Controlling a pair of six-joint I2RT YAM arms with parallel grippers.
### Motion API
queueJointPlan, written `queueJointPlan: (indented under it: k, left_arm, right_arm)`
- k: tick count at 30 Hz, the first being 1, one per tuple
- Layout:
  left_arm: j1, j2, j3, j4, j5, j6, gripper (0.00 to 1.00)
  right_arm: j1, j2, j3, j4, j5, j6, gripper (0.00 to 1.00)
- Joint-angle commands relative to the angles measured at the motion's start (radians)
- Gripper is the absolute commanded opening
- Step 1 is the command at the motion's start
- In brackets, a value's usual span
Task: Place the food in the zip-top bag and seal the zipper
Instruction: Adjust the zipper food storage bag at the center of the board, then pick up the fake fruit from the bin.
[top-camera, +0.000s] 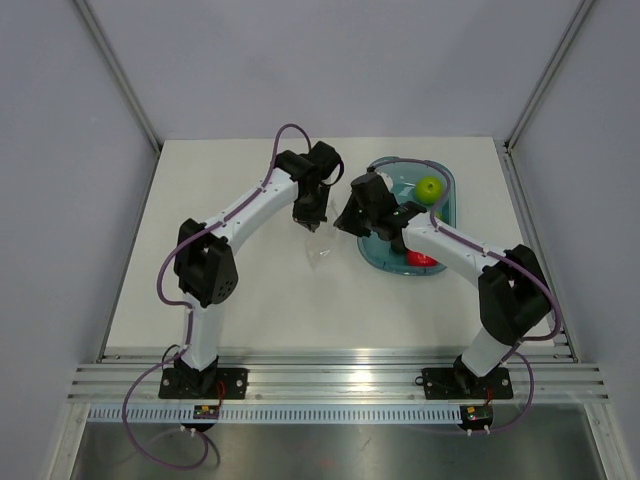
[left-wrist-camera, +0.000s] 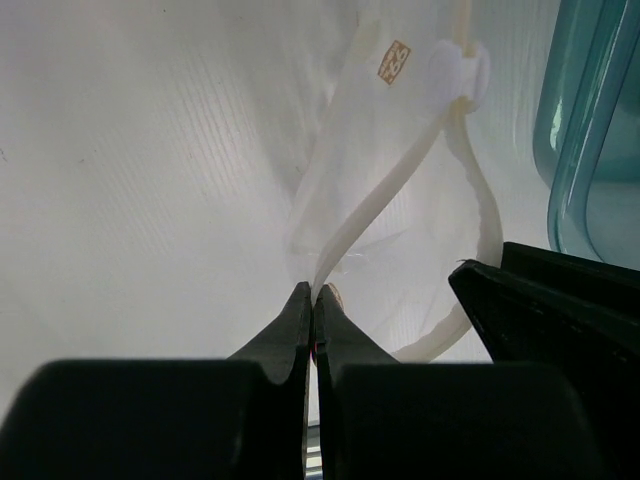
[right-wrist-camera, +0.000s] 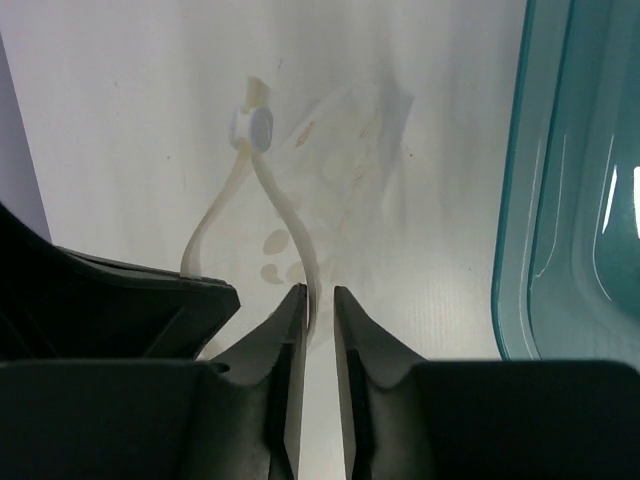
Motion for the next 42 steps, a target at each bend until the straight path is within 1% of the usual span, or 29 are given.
queueJointPlan:
  k: [1, 2, 5, 8, 9, 11, 12, 15, 18, 21, 27, 28, 29, 32, 33, 35, 36, 38, 39, 42]
  left_arm:
    - [0.001, -0.053, 0.061, -0.003, -0.01, -0.006, 0.0]
    - [0.001, -0.053, 0.073, -0.004, -0.004, -0.005, 0.0]
    - [0.001, -0.05, 0.082, -0.006, 0.01, -0.005, 0.0]
    - [-0.002, -0.04, 0.088, 0.006, 0.043, -0.012, 0.0]
    - [-0.003, -0.035, 0.104, 0.009, 0.069, -0.017, 0.0]
    - [-0.009, -0.024, 0.114, 0.017, 0.077, -0.025, 0.0]
    - [-0.012, -0.027, 0.113, 0.041, 0.123, -0.034, 0.0]
    - [-0.02, -0.038, 0.082, 0.103, 0.168, -0.054, 0.0]
    - [-0.034, -0.052, 0.047, 0.159, 0.2, -0.063, 0.0]
    - [-0.058, -0.058, 0.022, 0.193, 0.198, -0.066, 0.0]
    - [-0.069, -0.047, 0.029, 0.192, 0.171, -0.068, 0.0]
    - [-0.069, -0.049, 0.029, 0.19, 0.168, -0.066, 0.0]
    - [-0.069, -0.05, 0.029, 0.19, 0.166, -0.065, 0.0]
    - [-0.074, -0.04, 0.042, 0.174, 0.131, -0.057, 0.0]
    - [-0.075, -0.032, 0.059, 0.149, 0.11, -0.049, 0.0]
    - [-0.075, -0.015, 0.067, 0.128, 0.088, -0.04, 0.0]
    - [-0.075, -0.012, 0.07, 0.123, 0.088, -0.039, 0.0]
    - [-0.077, -0.003, 0.064, 0.118, 0.088, -0.035, 0.0]
    - [-0.077, 0.002, 0.067, 0.112, 0.059, -0.035, 0.0]
    - [-0.083, 0.019, 0.071, 0.105, 0.051, -0.032, 0.0]
  right_arm:
    - [-0.004, -0.023, 0.017, -0.049, 0.056, 0.002, 0.22]
    - [-0.005, -0.023, 0.015, -0.052, 0.059, 0.001, 0.16]
    - [-0.005, -0.02, 0.008, -0.066, 0.075, -0.001, 0.06]
    - [-0.017, -0.035, -0.017, -0.07, 0.101, -0.014, 0.0]
    - [-0.03, -0.042, -0.029, -0.066, 0.101, -0.021, 0.0]
    - [-0.063, -0.061, -0.069, -0.031, 0.081, -0.047, 0.0]
    - [-0.076, -0.066, -0.081, -0.003, 0.069, -0.065, 0.0]
    - [-0.116, -0.077, -0.115, 0.034, 0.036, -0.116, 0.0]
    - [-0.126, -0.075, -0.126, 0.039, 0.022, -0.143, 0.0]
    - [-0.126, -0.077, -0.134, 0.061, 0.007, -0.142, 0.0]
    - [-0.126, -0.091, -0.146, 0.063, 0.021, -0.113, 0.0]
    - [-0.126, -0.091, -0.14, 0.054, 0.035, -0.11, 0.01]
    - [-0.126, -0.097, -0.14, 0.046, 0.038, -0.108, 0.04]
    - [-0.126, -0.106, -0.138, 0.026, 0.048, -0.099, 0.1]
    - [-0.126, -0.109, -0.135, 0.011, 0.053, -0.096, 0.14]
    - [-0.126, -0.121, -0.138, 0.002, 0.059, -0.094, 0.19]
    - [-0.126, -0.124, -0.141, 0.002, 0.061, -0.094, 0.25]
    - [-0.125, -0.138, -0.149, 0.003, 0.055, -0.093, 0.29]
    - [-0.126, -0.143, -0.152, 0.009, 0.052, -0.093, 0.3]
    - [-0.125, -0.157, -0.158, 0.02, 0.032, -0.091, 0.31]
